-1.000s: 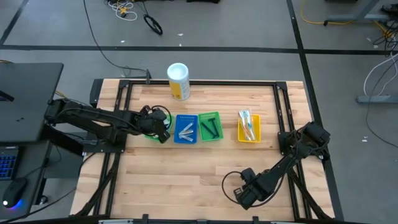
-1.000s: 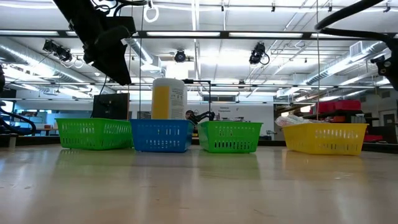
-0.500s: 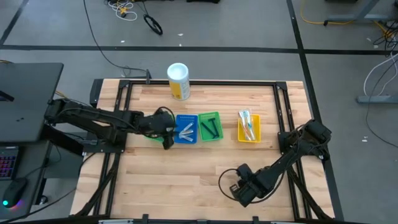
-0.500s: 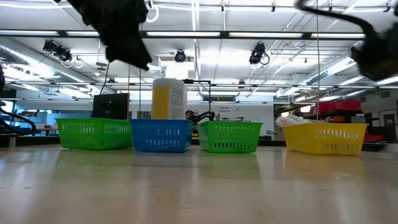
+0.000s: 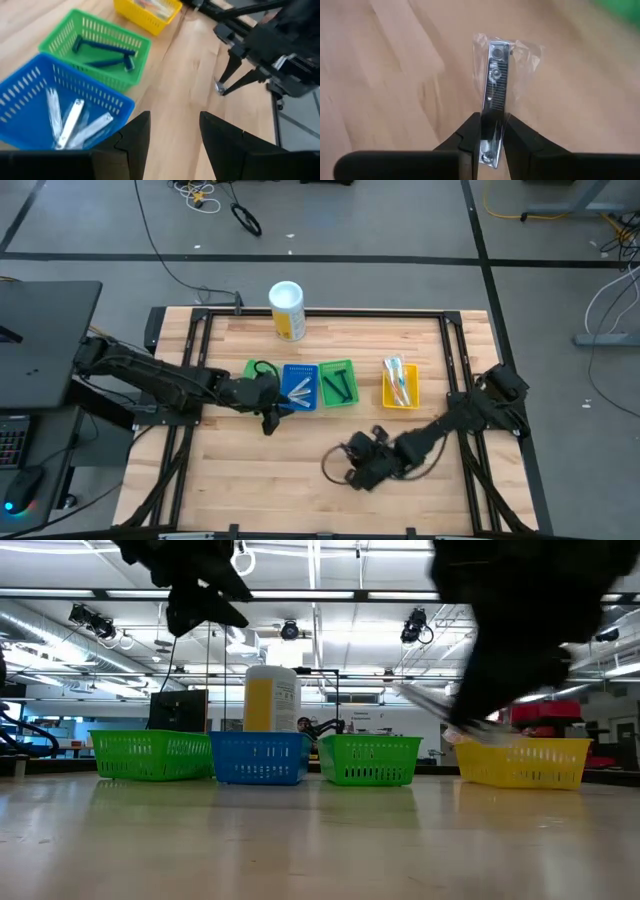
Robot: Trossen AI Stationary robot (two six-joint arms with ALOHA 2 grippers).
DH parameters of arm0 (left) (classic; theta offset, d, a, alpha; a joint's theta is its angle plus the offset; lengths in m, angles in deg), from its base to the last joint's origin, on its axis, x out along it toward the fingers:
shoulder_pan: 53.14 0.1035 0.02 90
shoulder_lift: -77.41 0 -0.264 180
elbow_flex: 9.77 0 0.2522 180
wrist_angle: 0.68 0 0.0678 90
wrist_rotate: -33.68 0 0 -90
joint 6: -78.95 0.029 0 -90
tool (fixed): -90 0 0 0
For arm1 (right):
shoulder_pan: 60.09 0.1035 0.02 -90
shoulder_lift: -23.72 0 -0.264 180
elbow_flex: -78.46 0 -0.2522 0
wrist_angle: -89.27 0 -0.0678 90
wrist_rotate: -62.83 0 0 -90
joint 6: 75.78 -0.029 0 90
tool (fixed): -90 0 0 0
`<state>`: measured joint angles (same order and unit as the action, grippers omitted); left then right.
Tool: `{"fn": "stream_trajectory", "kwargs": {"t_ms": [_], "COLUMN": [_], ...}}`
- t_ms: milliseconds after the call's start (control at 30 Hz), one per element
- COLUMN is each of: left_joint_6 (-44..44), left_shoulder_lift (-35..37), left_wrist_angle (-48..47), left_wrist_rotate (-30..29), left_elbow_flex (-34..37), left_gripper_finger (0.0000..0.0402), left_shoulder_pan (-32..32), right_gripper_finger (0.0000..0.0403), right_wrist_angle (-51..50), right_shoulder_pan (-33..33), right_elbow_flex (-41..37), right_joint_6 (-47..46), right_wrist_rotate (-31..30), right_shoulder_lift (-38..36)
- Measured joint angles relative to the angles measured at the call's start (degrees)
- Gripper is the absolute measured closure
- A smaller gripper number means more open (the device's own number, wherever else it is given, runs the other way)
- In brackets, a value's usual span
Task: Pick & Place Travel size toiletries
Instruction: Put the silver nail cutter into the blue bin
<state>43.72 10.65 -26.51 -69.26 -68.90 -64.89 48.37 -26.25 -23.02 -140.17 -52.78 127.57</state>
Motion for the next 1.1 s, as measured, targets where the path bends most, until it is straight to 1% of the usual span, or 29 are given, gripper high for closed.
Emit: {"fn": "stream_trajectory", "kwargs": {"t_ms": [133, 200, 267, 333, 367, 500, 567, 700, 933, 1100], "left_joint_6": [-4.47, -6.67, -7.63, -8.12, -8.26, -6.94, -6.43, -6.42, -6.14, -6.13], "left_shoulder_lift": [-1.35, -3.37, -4.93, -7.59, -8.39, -13.61, -16.27, -19.57, -24.49, -26.23], "left_wrist_angle": [2.41, 6.54, 6.51, 10.84, 11.42, 18.73, 24.76, 29.9, 29.69, 29.78], "left_wrist_rotate": [-1.32, -1.19, -1.24, -1.16, -1.14, 1.89, 3.39, 5.24, 5.13, 5.13], "left_elbow_flex": [2.73, 3.48, 3.96, 3.65, 3.69, 3.8, 3.56, 3.17, 0.51, -0.54], "left_gripper_finger": [0.0223, 0.0223, 0.0223, 0.0223, 0.0223, 0.0223, 0.0223, 0.0223, 0.0223, 0.0223], "left_shoulder_pan": [-0.88, -0.89, -0.89, -0.89, -0.89, -0.54, -0.16, 0.6, 0.75, 0.77], "right_gripper_finger": [0.0336, 0.0336, 0.0336, 0.0336, 0.0336, 0.0336, 0.0336, 0.0336, 0.0336, 0.0336], "right_wrist_angle": [7.94, 10.64, 11.71, 11.51, 11.39, 10.51, 10.27, 9.91, 11.05, 11.97], "right_shoulder_pan": [-4.67, -6.83, -8.77, -10.28, -10.83, -11.95, -12.25, -12.7, -13.34, -13.97], "right_elbow_flex": [0.0, 0.09, 0.1, 0.11, 0.11, 0.11, 0.11, 0.13, 0.13, 0.13], "right_joint_6": [13.49, 18.71, 22.25, 23.99, 24.75, 27.63, 28.41, 29.74, 30.9, 32.17], "right_wrist_rotate": [-0.08, 0.53, 2.03, 3.18, 3.14, 3.34, 3.33, 3.15, 3.26, 3.19], "right_shoulder_lift": [-0.04, -0.04, -0.12, -0.12, -0.12, -0.13, -0.13, -0.13, -0.13, -0.13]}}
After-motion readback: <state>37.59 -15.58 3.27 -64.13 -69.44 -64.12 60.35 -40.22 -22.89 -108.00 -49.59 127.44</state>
